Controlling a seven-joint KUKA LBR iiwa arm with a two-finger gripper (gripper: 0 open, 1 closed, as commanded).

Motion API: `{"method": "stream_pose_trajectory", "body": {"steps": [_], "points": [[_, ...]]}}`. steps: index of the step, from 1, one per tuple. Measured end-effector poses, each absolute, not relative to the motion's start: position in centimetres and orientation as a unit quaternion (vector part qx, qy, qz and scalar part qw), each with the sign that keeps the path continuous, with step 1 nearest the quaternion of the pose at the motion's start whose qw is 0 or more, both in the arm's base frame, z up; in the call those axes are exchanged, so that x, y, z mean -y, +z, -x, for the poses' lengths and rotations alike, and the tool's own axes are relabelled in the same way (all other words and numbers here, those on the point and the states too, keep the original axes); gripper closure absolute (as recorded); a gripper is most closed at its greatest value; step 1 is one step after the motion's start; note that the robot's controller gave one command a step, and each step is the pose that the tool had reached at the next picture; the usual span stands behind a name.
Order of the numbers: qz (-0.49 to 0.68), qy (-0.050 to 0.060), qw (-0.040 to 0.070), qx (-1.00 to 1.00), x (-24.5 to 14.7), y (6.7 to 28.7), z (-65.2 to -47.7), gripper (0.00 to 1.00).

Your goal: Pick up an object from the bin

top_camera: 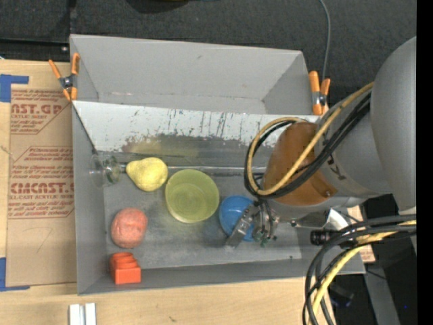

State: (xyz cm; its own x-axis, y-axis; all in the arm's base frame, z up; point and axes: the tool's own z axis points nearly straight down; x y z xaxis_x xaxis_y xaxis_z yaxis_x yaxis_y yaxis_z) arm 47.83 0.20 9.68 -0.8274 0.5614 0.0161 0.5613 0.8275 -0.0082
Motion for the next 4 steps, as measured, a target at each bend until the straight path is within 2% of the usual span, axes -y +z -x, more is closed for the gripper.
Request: {"method": "stream_pose_trajectory", "body": {"steps": [1, 4], "points": [[0.293, 0.000, 0.006, 0.956, -0.2, 13.6, -48.0, 1.00], [0.293, 0.001, 0.008, 0.956, -0.3, 14.7, -47.9, 1.00]]}}
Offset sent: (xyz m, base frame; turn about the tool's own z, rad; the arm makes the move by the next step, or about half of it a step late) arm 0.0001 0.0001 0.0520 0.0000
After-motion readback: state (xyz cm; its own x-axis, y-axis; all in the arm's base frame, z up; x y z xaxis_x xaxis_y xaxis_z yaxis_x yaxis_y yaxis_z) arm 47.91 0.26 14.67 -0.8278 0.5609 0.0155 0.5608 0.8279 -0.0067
